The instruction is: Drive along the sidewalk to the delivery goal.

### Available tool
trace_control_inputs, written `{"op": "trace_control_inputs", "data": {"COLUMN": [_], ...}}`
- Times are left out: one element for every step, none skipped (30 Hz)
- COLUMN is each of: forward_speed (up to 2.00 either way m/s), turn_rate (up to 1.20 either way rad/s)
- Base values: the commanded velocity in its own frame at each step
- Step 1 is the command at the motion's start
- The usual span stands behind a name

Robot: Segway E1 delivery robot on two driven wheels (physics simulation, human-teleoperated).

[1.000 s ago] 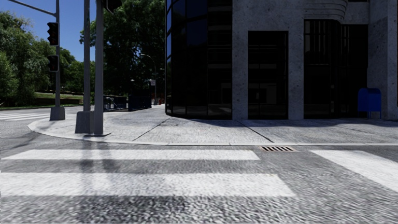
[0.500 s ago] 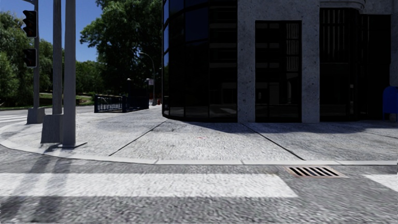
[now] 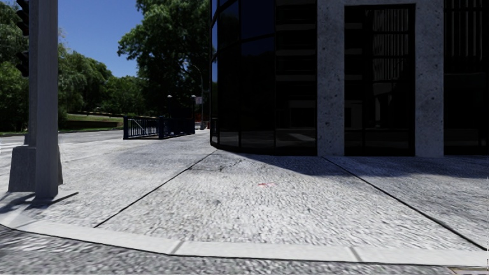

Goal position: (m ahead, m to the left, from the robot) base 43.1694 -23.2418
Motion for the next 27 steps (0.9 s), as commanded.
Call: {"op": "trace_control_inputs", "data": {"forward_speed": [2.00, 2.00, 2.00, 2.00, 2.00, 2.00, 2.00, 2.00, 2.00, 2.00, 2.00, 2.00, 2.00, 2.00, 2.00, 2.00, 2.00, 2.00, 2.00, 2.00, 2.00, 2.00, 2.00, 2.00, 2.00, 2.00, 2.00], "turn_rate": [0.37, 0.37, 0.39, 0.39, 0.39, 0.39, 0.39, 0.39, 0.39, 0.39, 0.39, 0.39, 0.39, 0.40, 0.40, 0.40, 0.40, 0.40, 0.40, 0.40, 0.40, 0.40, 0.40, 0.40, 0.40, 0.40, 0.40]}}
